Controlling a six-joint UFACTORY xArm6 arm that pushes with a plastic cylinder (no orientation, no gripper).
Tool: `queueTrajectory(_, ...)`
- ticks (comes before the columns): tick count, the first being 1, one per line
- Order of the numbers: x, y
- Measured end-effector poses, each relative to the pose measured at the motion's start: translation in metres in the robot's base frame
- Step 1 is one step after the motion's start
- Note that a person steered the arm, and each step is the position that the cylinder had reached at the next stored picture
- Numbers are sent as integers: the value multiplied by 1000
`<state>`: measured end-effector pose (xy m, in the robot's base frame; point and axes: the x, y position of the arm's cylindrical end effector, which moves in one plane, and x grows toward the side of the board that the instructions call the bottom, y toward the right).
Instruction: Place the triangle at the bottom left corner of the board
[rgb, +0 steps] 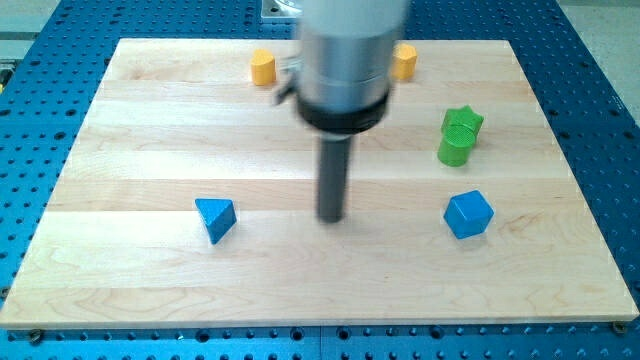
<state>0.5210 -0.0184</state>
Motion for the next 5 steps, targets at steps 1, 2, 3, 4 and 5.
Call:
queueTrajectory(1,13,-69)
queueTrajectory(2,13,-110)
queueTrajectory(3,14,-100)
queueTrajectory(4,-6,-90)
queueTrajectory(5,-15,-94)
